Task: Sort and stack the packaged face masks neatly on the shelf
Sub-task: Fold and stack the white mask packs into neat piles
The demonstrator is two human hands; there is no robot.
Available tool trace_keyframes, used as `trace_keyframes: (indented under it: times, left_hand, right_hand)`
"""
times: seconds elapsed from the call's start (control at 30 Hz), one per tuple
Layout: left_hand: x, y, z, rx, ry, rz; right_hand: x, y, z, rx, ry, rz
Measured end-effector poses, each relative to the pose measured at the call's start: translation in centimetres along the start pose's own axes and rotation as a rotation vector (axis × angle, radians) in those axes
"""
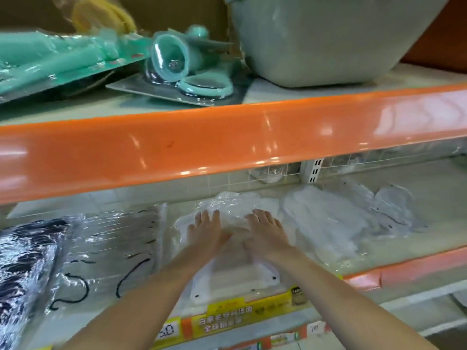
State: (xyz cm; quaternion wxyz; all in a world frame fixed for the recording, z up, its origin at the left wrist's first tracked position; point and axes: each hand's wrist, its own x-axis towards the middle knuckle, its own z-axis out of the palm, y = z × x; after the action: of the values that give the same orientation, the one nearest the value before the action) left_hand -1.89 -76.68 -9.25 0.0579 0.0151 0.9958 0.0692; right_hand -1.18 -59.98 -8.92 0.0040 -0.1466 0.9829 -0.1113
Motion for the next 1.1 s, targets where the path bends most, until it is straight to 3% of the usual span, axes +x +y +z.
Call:
trace_keyframes:
  times: [0.13, 0.33, 0.53, 0.77, 0.97, 1.1]
  left_hand:
    - [1.2, 0.2, 0.1, 0.087, -0.006, -0.089]
    - [1.7, 0.5, -0.3, 0.233, 0.064, -0.084]
    - [1.7, 0.5, -0.5, 0.370, 0.139, -0.014]
    - [0.6, 0.9, -0.7, 0.332, 0.181, 0.077]
    - [0.8, 0.0, -1.2, 0.000, 0.262, -0.019]
    - [1.4, -0.3, -3.7, -0.134, 0.287, 0.021]
  right_hand:
    - [1.3, 1.9, -0.4, -0.004, -0.004, 0.013]
    - [2.8, 3.0, -0.3, -0.087, -0.036, 0.057]
    - [3.8, 3.8, -0.6, -0.201, 0.017, -0.031]
    - [3.4, 4.3, -1.1, -0.210, 0.046, -0.097]
    - [3.6, 5.2, -4.2, 0.122, -0.039, 0.031]
    - [4.4, 5.7, -6.5, 0.160, -0.049, 0.002]
